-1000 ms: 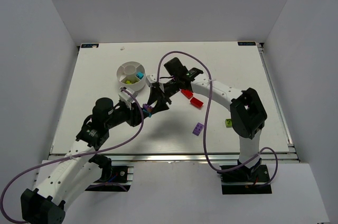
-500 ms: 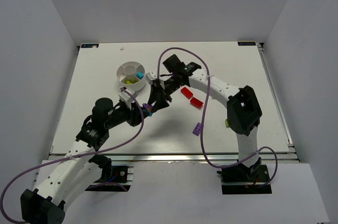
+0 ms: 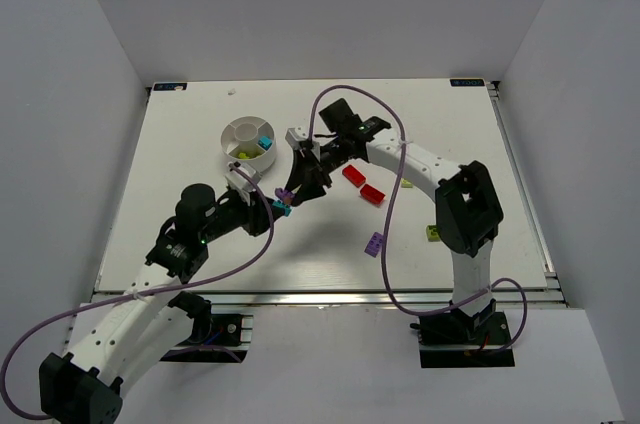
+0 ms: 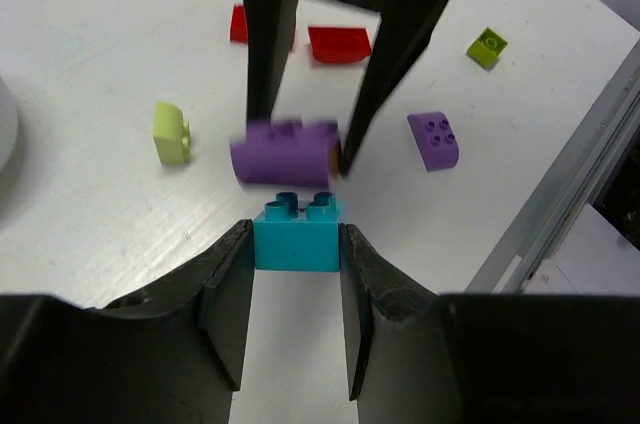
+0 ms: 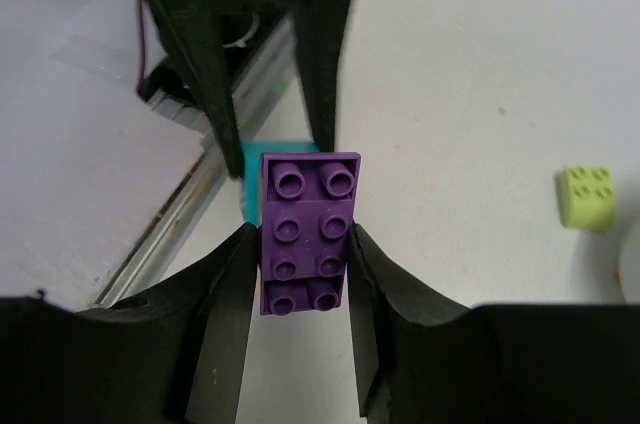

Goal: Sort the legos into containers by color

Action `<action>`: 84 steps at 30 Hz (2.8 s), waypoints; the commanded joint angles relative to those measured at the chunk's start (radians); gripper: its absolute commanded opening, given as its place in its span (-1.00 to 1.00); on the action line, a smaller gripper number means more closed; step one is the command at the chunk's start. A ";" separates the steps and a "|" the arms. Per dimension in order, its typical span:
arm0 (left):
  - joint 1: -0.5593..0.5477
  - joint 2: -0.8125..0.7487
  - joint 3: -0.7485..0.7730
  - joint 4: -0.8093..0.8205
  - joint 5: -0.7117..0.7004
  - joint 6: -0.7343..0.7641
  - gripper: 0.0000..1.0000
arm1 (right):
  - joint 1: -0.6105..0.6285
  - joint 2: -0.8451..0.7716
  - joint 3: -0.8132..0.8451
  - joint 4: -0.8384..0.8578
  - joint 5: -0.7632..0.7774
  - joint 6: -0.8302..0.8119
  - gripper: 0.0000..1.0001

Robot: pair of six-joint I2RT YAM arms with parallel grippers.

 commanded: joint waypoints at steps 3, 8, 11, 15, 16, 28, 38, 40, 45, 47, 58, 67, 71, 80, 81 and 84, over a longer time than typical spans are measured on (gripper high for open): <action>0.000 0.005 0.009 -0.089 -0.017 -0.001 -0.90 | -0.119 -0.104 -0.078 0.247 0.091 0.143 -0.99; 0.000 0.032 0.032 -0.077 -0.049 0.000 -0.90 | -0.165 -0.135 -0.136 0.325 0.131 0.205 -1.00; 0.000 0.089 0.082 -0.033 -0.123 -0.031 -0.90 | -0.197 -0.184 -0.207 0.422 0.175 0.287 -1.00; 0.001 0.316 0.293 -0.081 -0.259 -0.054 -0.90 | -0.234 -0.233 -0.279 0.471 0.198 0.326 -0.99; 0.001 0.374 0.352 -0.107 -0.291 -0.061 -0.93 | -0.240 -0.242 -0.304 0.469 0.198 0.325 -0.99; 0.004 0.986 1.119 -0.532 -0.700 -0.158 -0.99 | -0.316 -0.359 -0.451 0.488 0.212 0.331 -0.96; 0.018 1.186 1.325 -0.638 -0.795 -0.170 -0.92 | -0.345 -0.385 -0.508 0.503 0.203 0.337 -0.94; 0.020 1.201 1.333 -0.643 -0.802 -0.179 -0.91 | -0.348 -0.386 -0.512 0.506 0.203 0.338 -0.94; 0.034 1.240 1.354 -0.638 -0.842 -0.184 -0.88 | -0.349 -0.388 -0.522 0.514 0.200 0.343 -0.93; 0.043 1.276 1.377 -0.655 -0.849 -0.186 -0.87 | -0.351 -0.389 -0.523 0.512 0.198 0.343 -0.93; 0.064 1.362 1.432 -0.649 -0.833 -0.173 -0.86 | -0.355 -0.397 -0.539 0.512 0.197 0.345 -0.92; 0.067 1.378 1.432 -0.644 -0.835 -0.176 -0.35 | -0.358 -0.388 -0.531 0.511 0.194 0.346 -0.92; 0.067 1.375 1.429 -0.646 -0.835 -0.181 -0.07 | -0.357 -0.385 -0.529 0.509 0.194 0.345 -0.92; 0.067 1.361 1.423 -0.647 -0.847 -0.184 0.19 | -0.357 -0.376 -0.520 0.505 0.192 0.341 -0.91; 0.067 1.359 1.425 -0.647 -0.847 -0.184 0.19 | -0.357 -0.376 -0.519 0.505 0.191 0.341 -0.91; 0.067 1.344 1.437 -0.647 -0.841 -0.190 0.15 | -0.358 -0.376 -0.514 0.500 0.189 0.329 -0.91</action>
